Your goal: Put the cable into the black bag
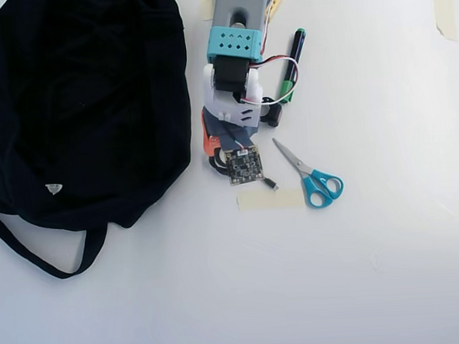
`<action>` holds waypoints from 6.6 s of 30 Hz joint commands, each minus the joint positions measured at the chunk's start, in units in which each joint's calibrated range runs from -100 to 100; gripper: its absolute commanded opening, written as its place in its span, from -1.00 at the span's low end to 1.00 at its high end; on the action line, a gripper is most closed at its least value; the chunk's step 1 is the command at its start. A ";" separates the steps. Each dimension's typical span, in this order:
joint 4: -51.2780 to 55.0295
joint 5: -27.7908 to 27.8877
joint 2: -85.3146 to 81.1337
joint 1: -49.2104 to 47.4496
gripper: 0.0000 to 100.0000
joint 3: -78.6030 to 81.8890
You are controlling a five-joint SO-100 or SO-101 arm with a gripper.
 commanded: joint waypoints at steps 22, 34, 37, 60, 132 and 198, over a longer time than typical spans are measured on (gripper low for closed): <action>-4.91 6.84 8.75 -0.33 -0.51 -1.74; -5.42 7.88 12.65 -0.25 -0.51 -2.73; -6.37 7.88 13.48 -0.25 -0.51 -2.73; -6.97 7.78 14.06 0.35 -0.86 -2.64; 11.98 -22.16 -5.03 3.56 -0.95 -13.87; 19.81 -27.98 -11.92 0.50 -0.96 -13.60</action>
